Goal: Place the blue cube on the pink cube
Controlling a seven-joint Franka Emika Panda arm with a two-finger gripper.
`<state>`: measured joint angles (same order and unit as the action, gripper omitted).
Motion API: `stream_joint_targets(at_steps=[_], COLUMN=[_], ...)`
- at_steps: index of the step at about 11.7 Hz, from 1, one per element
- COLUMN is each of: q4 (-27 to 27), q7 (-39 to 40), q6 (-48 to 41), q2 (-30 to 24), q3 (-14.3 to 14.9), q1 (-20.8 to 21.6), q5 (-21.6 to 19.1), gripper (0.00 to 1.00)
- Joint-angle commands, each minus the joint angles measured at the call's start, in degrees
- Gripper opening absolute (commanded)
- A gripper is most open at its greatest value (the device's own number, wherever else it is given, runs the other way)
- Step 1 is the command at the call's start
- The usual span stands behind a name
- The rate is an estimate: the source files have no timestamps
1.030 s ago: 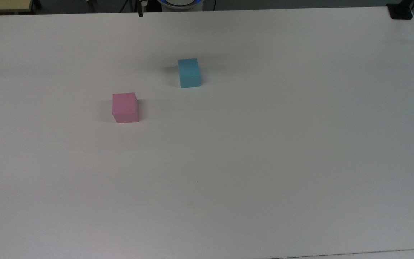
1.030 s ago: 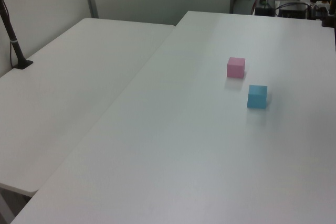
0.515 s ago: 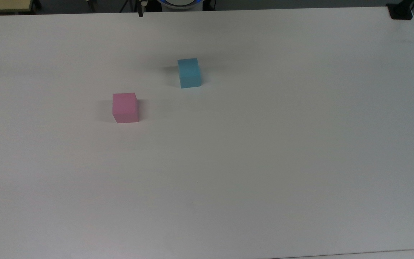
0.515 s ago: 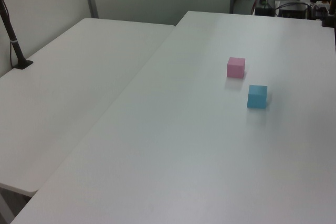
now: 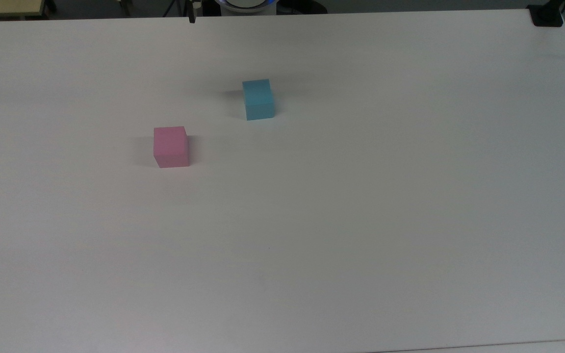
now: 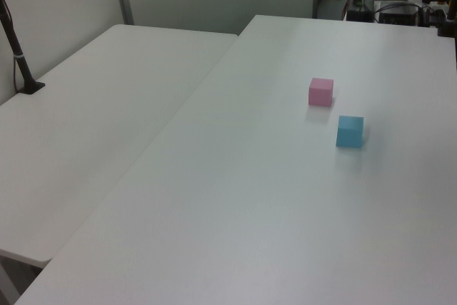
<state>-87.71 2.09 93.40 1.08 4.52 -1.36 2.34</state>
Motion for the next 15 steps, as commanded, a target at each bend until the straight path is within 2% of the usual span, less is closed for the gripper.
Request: stream_joint_targets(at_steps=[1,10,11,13,15], q4=[-1.15,-1.5,-1.5,-1.59,-1.59], q7=[0.02,1.33,2.73,12.18,14.78], q6=[0.38,1.6,2.04,3.19,2.67], q2=[-0.73,-0.73,-0.73,-0.64,-0.82], q3=[0.32,0.32,0.32,0.32,0.32], q1=[0.4,-0.39,-0.48,-1.27,-1.63], q5=[0.13,0.21,0.21,0.39,0.3], gripper=[1.0,1.0,1.0,1.0,1.0])
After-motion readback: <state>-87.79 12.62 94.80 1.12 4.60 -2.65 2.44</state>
